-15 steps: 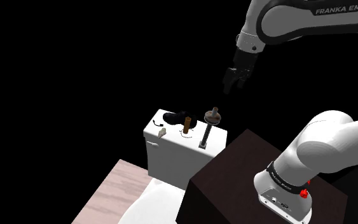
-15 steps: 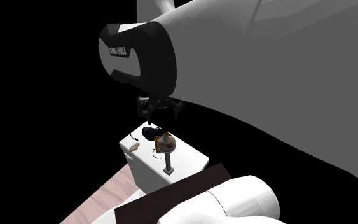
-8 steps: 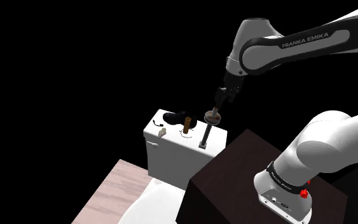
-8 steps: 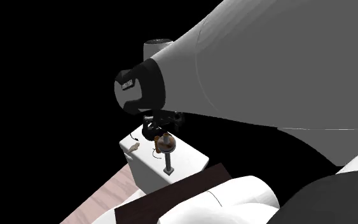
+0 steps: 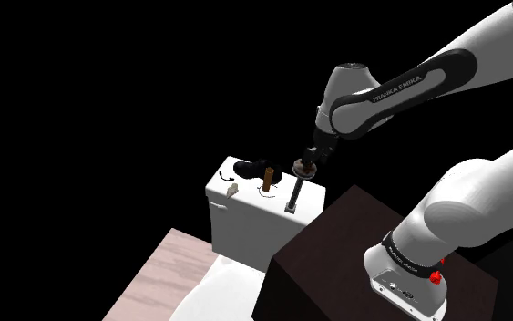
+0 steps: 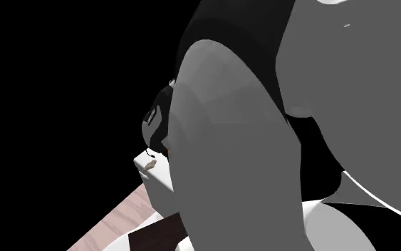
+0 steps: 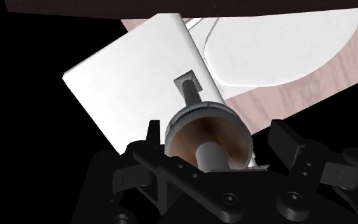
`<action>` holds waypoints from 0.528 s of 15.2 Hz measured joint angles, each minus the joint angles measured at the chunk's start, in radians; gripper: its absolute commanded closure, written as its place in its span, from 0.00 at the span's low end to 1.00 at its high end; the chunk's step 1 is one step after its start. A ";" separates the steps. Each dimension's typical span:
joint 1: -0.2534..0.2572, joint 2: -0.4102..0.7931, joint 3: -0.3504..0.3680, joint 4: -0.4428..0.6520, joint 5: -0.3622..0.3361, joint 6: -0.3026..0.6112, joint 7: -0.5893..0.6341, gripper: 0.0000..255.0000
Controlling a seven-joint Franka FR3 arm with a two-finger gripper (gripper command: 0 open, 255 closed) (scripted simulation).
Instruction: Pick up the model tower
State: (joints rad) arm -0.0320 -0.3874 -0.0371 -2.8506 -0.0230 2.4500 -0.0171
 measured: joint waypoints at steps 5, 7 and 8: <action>0.004 0.091 0.001 -0.016 0.002 0.107 0.002 0.00; 0.002 0.106 -0.001 -0.022 0.001 0.128 0.000 1.00; 0.002 0.108 -0.001 -0.022 0.001 0.133 -0.001 1.00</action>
State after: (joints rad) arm -0.0300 -0.2791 -0.0383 -2.8725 -0.0215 2.5826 -0.0180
